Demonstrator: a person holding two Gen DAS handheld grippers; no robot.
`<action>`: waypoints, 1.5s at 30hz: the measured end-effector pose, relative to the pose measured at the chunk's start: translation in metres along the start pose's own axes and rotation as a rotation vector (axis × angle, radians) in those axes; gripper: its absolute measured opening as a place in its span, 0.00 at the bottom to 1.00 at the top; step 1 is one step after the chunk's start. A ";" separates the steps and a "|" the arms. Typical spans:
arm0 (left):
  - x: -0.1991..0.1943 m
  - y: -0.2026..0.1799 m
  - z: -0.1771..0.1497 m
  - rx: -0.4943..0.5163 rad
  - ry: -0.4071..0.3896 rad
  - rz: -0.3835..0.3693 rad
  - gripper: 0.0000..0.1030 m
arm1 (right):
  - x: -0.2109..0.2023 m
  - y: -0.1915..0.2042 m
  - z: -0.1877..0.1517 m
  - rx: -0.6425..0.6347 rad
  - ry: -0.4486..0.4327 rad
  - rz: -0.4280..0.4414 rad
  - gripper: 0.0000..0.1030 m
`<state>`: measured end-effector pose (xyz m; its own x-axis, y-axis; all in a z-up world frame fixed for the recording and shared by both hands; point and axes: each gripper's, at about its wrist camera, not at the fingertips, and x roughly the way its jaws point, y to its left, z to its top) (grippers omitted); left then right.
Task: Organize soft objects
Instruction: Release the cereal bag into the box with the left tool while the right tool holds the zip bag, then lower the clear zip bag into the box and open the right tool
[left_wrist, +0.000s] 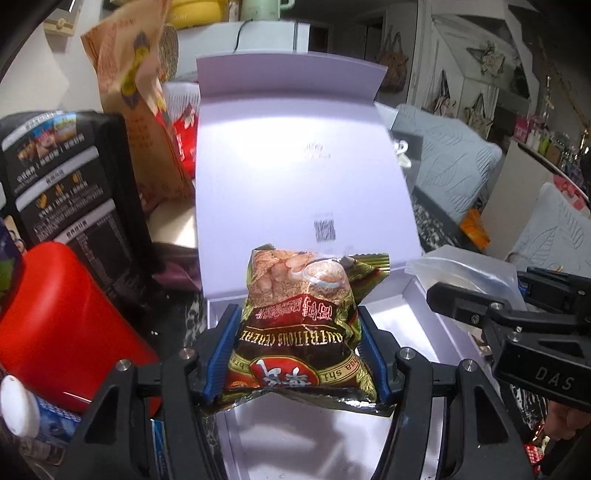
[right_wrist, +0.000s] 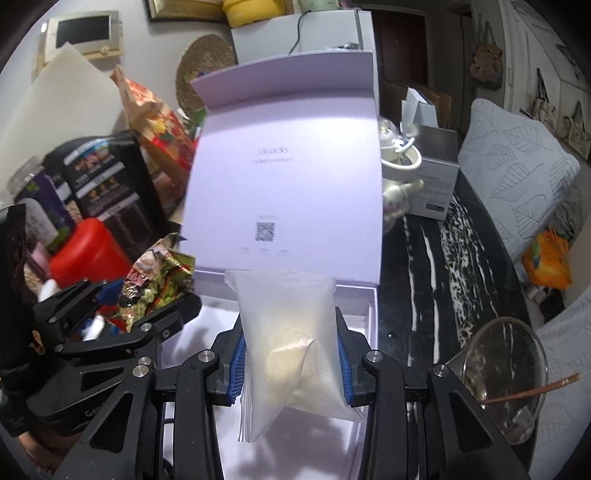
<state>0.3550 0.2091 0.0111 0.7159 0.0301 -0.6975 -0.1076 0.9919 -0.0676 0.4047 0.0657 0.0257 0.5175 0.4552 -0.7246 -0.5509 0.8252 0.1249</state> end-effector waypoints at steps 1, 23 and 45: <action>0.001 0.000 0.000 -0.002 0.010 -0.005 0.58 | 0.004 -0.001 0.000 -0.003 0.007 -0.006 0.38; 0.015 0.003 -0.001 -0.013 0.086 0.085 0.77 | 0.025 -0.007 0.003 0.031 0.057 -0.022 0.47; -0.018 -0.006 0.005 0.005 0.012 0.096 0.77 | -0.005 -0.009 0.006 0.042 0.021 -0.053 0.61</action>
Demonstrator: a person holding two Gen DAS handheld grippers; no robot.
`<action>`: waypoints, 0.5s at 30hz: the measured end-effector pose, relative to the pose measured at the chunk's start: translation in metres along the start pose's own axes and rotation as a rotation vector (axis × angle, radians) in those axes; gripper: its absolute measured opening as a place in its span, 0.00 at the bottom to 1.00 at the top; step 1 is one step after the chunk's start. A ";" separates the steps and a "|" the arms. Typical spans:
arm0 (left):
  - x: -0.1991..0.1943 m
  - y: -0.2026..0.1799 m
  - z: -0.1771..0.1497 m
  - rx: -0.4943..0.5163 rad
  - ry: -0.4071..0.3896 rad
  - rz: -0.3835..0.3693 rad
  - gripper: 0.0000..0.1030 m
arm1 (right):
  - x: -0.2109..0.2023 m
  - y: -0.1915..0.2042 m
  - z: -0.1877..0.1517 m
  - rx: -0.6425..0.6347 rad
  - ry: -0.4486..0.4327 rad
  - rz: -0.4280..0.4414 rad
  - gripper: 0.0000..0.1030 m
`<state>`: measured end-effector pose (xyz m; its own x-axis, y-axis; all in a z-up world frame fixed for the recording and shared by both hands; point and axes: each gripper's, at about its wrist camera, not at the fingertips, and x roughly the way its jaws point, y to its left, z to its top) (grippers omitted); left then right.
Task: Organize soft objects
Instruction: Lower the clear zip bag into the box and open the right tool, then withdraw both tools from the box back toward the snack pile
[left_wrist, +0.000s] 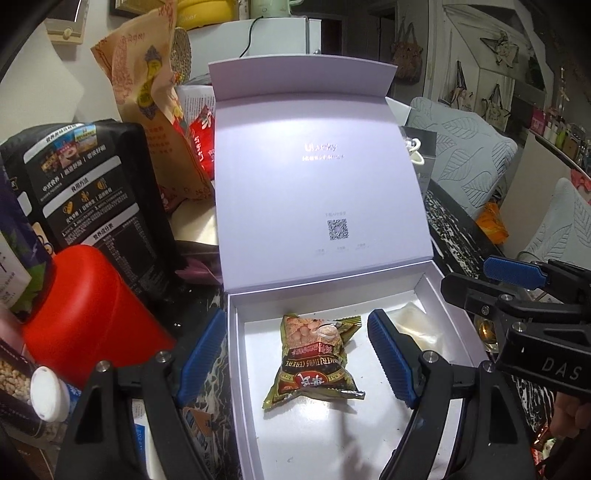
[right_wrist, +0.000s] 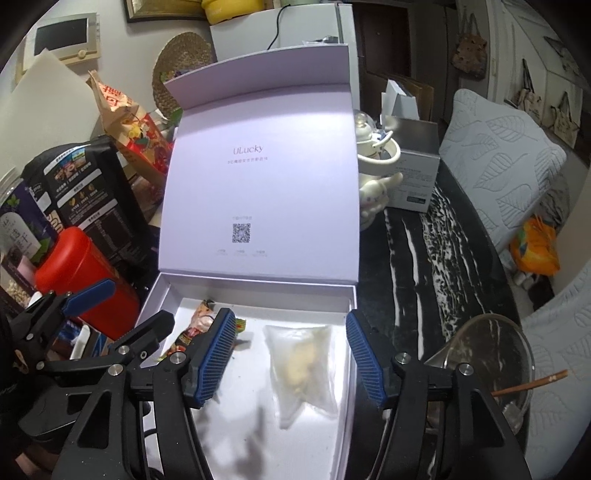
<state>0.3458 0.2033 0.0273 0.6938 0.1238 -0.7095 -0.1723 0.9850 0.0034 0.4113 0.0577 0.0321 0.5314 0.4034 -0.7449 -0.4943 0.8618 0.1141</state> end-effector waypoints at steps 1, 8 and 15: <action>-0.003 0.000 0.001 0.001 -0.005 -0.003 0.77 | -0.003 0.000 0.000 -0.002 -0.004 0.001 0.61; -0.037 -0.006 0.004 0.013 -0.080 -0.040 0.77 | -0.032 -0.002 -0.001 -0.009 -0.055 -0.002 0.61; -0.071 -0.016 0.003 0.046 -0.153 -0.066 0.77 | -0.066 -0.006 -0.006 -0.010 -0.104 0.000 0.61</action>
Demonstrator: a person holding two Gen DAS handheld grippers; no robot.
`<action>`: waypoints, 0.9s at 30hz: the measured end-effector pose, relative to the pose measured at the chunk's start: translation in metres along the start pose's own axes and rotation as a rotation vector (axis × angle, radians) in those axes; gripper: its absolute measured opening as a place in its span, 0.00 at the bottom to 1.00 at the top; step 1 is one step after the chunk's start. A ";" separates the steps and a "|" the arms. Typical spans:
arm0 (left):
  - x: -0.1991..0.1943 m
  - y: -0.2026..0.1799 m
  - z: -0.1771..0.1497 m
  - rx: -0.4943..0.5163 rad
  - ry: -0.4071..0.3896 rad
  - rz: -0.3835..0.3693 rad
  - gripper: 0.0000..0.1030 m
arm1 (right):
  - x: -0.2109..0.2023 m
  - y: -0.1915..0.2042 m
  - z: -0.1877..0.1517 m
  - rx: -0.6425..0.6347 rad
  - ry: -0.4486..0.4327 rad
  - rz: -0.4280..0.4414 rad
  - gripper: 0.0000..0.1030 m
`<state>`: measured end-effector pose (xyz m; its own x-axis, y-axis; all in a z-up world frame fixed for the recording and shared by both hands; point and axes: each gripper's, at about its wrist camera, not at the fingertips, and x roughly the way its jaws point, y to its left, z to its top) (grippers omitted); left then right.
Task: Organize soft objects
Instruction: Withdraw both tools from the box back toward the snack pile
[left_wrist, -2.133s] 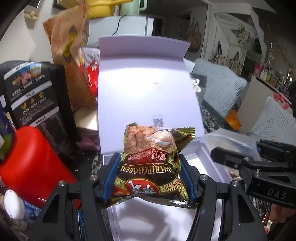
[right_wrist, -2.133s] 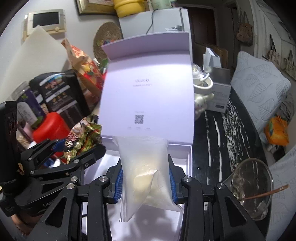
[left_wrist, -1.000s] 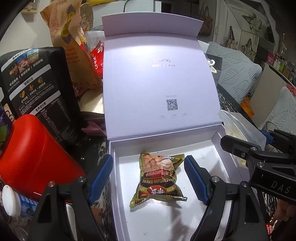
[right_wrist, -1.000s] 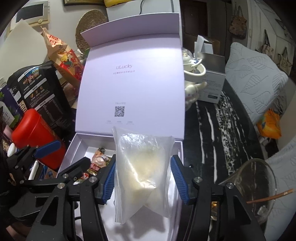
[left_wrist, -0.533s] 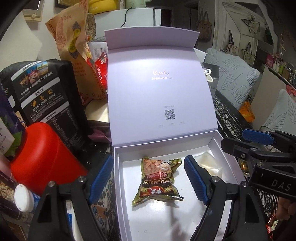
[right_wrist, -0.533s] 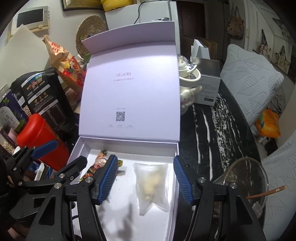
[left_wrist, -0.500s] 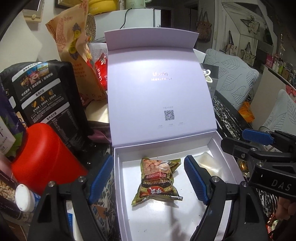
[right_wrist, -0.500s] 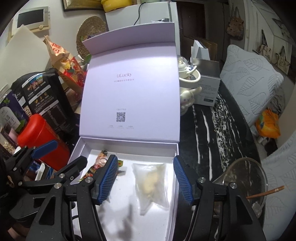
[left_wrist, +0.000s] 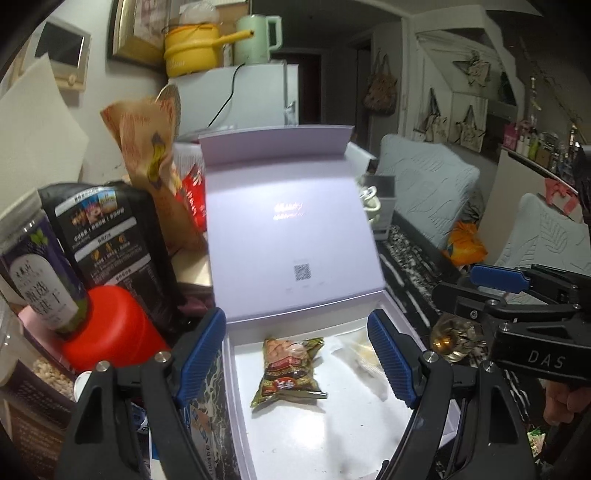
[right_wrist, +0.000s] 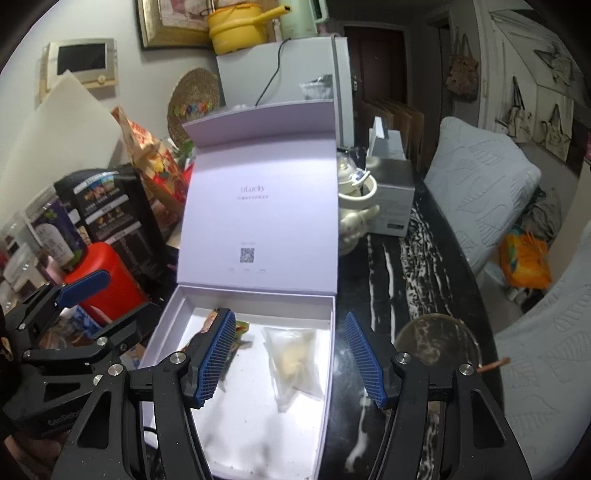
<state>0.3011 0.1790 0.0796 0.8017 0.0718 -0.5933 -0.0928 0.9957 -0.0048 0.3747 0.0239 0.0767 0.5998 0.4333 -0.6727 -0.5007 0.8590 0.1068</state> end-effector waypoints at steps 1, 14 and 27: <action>-0.004 -0.002 0.000 0.004 -0.006 -0.010 0.77 | -0.005 0.000 -0.001 -0.008 -0.006 0.003 0.61; -0.058 -0.037 -0.002 0.098 -0.088 -0.131 0.77 | -0.083 0.000 -0.024 -0.052 -0.143 -0.059 0.61; -0.108 -0.075 -0.017 0.181 -0.167 -0.217 0.80 | -0.150 -0.012 -0.064 -0.029 -0.197 -0.071 0.61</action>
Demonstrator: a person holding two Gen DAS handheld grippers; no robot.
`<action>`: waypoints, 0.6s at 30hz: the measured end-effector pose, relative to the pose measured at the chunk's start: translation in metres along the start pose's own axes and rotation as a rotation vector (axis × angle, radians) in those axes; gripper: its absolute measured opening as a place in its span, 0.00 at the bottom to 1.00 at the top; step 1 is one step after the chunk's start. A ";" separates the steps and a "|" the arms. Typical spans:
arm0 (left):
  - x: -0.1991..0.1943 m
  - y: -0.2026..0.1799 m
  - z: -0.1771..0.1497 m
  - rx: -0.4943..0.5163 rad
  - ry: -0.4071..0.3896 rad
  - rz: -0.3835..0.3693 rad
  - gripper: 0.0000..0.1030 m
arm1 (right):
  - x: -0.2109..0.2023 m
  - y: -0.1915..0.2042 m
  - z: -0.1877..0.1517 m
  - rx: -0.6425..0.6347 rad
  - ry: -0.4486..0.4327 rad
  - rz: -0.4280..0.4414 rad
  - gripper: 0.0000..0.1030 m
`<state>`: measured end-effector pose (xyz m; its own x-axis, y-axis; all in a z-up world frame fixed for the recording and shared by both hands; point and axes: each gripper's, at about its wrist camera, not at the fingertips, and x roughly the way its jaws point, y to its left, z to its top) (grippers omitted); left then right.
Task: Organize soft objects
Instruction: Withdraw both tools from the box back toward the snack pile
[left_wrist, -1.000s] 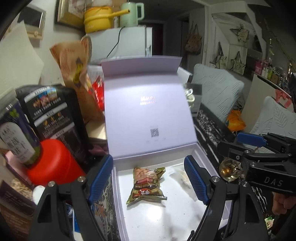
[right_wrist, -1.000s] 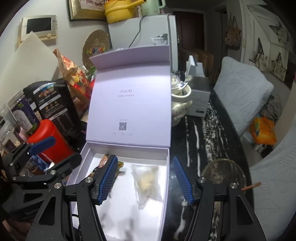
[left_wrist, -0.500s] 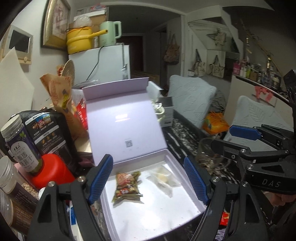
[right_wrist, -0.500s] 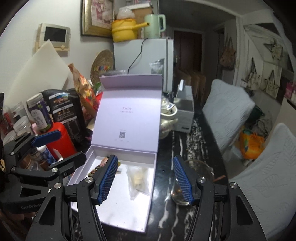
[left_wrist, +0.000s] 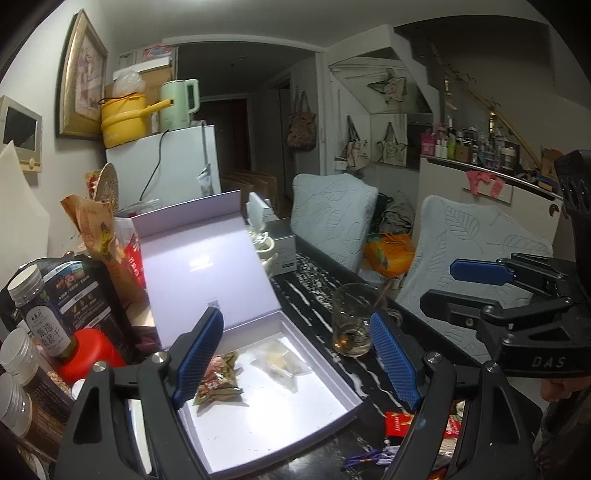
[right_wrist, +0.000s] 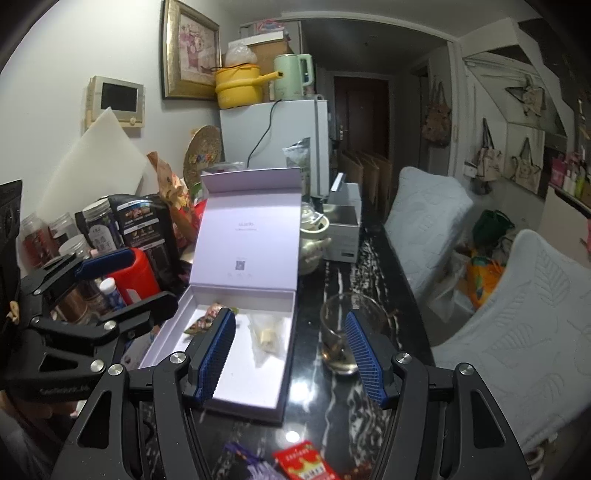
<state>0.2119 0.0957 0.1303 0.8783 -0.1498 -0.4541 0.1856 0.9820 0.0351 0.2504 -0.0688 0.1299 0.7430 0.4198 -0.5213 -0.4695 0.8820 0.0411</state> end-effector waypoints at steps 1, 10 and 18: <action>-0.002 -0.003 0.000 0.004 -0.001 -0.012 0.80 | -0.005 -0.001 -0.002 0.002 -0.004 0.000 0.61; -0.015 -0.036 -0.007 0.044 -0.006 -0.104 0.80 | -0.043 -0.008 -0.026 0.012 -0.034 -0.016 0.63; -0.028 -0.061 -0.014 0.074 -0.022 -0.168 0.80 | -0.070 -0.020 -0.053 0.061 -0.040 -0.029 0.63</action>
<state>0.1700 0.0415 0.1283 0.8416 -0.3141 -0.4394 0.3614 0.9320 0.0260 0.1825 -0.1267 0.1203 0.7750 0.4010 -0.4884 -0.4186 0.9048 0.0787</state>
